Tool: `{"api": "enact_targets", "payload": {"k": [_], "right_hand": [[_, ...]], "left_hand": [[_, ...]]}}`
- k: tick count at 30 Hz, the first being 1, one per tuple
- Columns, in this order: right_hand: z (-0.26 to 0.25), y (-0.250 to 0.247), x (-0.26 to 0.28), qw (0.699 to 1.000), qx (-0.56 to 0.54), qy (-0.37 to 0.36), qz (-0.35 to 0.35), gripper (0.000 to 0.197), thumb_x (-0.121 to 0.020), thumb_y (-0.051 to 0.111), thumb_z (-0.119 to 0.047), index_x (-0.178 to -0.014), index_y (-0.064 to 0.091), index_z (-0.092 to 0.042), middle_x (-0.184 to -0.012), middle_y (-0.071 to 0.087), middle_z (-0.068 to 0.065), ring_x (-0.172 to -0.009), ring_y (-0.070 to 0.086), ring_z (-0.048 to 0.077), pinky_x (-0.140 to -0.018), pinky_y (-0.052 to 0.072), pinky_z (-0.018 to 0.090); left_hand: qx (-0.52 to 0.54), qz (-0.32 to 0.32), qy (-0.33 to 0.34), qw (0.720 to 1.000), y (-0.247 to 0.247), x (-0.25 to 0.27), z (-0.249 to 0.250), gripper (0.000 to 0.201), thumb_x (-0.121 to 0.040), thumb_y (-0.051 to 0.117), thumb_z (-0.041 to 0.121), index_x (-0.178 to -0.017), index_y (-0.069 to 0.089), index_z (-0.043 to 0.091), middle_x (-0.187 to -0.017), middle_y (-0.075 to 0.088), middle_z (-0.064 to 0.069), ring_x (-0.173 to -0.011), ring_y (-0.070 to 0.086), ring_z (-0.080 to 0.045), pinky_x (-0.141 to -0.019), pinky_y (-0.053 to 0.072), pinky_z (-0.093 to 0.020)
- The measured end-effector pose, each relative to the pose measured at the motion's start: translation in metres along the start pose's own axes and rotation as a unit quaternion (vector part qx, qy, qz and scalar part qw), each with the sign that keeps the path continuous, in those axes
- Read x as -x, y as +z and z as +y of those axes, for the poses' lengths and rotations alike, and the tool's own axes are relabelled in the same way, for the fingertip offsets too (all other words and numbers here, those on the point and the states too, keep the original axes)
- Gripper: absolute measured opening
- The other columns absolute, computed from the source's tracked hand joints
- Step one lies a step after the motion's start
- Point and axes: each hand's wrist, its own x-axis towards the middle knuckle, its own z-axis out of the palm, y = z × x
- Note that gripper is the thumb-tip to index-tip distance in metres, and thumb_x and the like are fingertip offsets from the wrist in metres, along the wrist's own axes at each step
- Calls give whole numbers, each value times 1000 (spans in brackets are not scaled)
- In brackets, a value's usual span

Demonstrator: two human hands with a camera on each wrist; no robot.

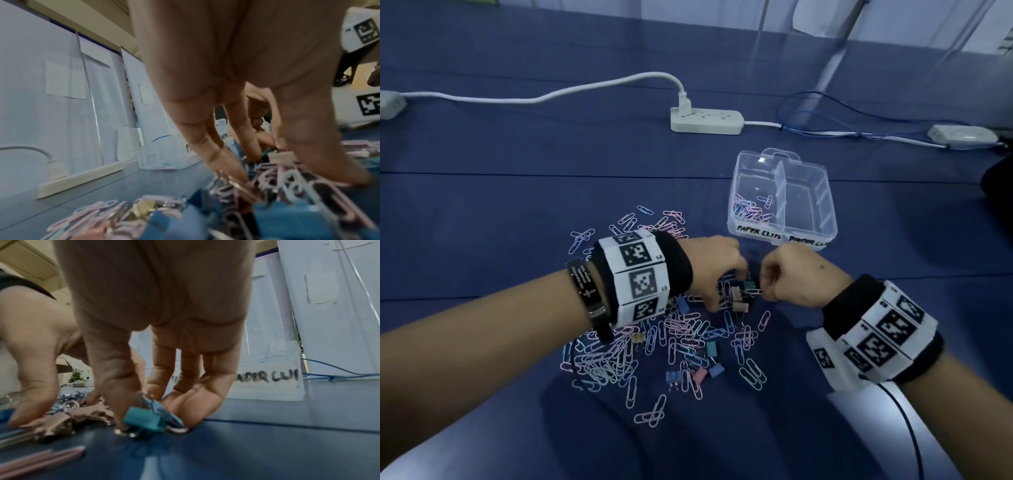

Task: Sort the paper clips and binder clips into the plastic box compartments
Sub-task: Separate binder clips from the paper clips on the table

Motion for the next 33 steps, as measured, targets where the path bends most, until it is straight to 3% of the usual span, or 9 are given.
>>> {"api": "enact_targets", "payload": {"k": [2,6,10,15,19,22,26,30,33], "right_hand": [[0,0,0,1000,0,-2,-1,33,-68,61,2,-50,50,-23,-55,53,-10,-52,47,1,-45,34,6],[0,-1,3,1000,-17,-6,2,35,-68,60,7,-49,48,-20,-58,54,-6,-59,50,9,-50,38,12],[-1,2,4,999,-7,-26,26,35,-69,61,5,-51,44,-19,-59,49,-6,-64,50,15,-51,35,14],[4,-2,7,997,-58,-20,50,26,-68,65,5,-54,54,-14,-58,55,-4,-56,51,9,-51,41,12],[14,-5,12,970,-238,8,59,12,-70,66,11,-63,63,1,-57,65,7,-51,59,12,-56,53,25],[15,-13,13,939,-335,-1,73,16,-71,67,13,-61,60,1,-43,62,-5,-42,57,0,-48,50,13],[13,-42,0,899,-392,-31,190,25,-70,66,14,-57,58,-6,-42,62,-8,-39,55,0,-49,51,12],[14,-58,-35,870,-408,-20,275,26,-72,67,8,-57,60,-12,-56,63,1,-44,56,3,-52,54,15],[19,-52,-53,884,-398,14,243,19,-81,61,4,-68,63,-9,-73,63,10,-54,61,6,-58,56,13]], "left_hand": [[27,28,2,999,1,0,0,44,-79,68,20,-121,56,16,-120,53,-6,-101,51,-19,-76,38,-26],[43,51,3,998,4,1,3,24,-81,58,9,-104,65,12,-96,66,-4,-93,61,-21,-69,42,-26],[35,58,-7,998,5,2,7,21,-79,56,6,-97,66,9,-63,40,10,-80,53,-20,-68,40,-27],[59,58,-25,996,4,0,7,17,-76,62,7,-93,67,7,-61,40,10,-74,49,-17,-61,38,-26],[108,56,-61,991,2,-3,1,19,-75,66,7,-94,68,6,-68,51,4,-69,51,-15,-49,36,-16],[162,48,-80,982,-1,-2,-6,13,-75,69,8,-87,67,10,-65,54,5,-58,50,-9,-52,41,-16],[240,74,-100,963,-9,3,-15,10,-74,70,10,-82,67,15,-65,61,4,-55,56,-12,-47,45,-11],[353,87,-110,925,-24,9,-28,16,-74,67,3,-67,64,17,-56,62,6,-49,56,-8,-55,50,-16],[447,114,-108,880,-33,12,-34,17,-77,65,0,-68,62,13,-58,64,3,-50,56,-7,-52,50,-14]]}}
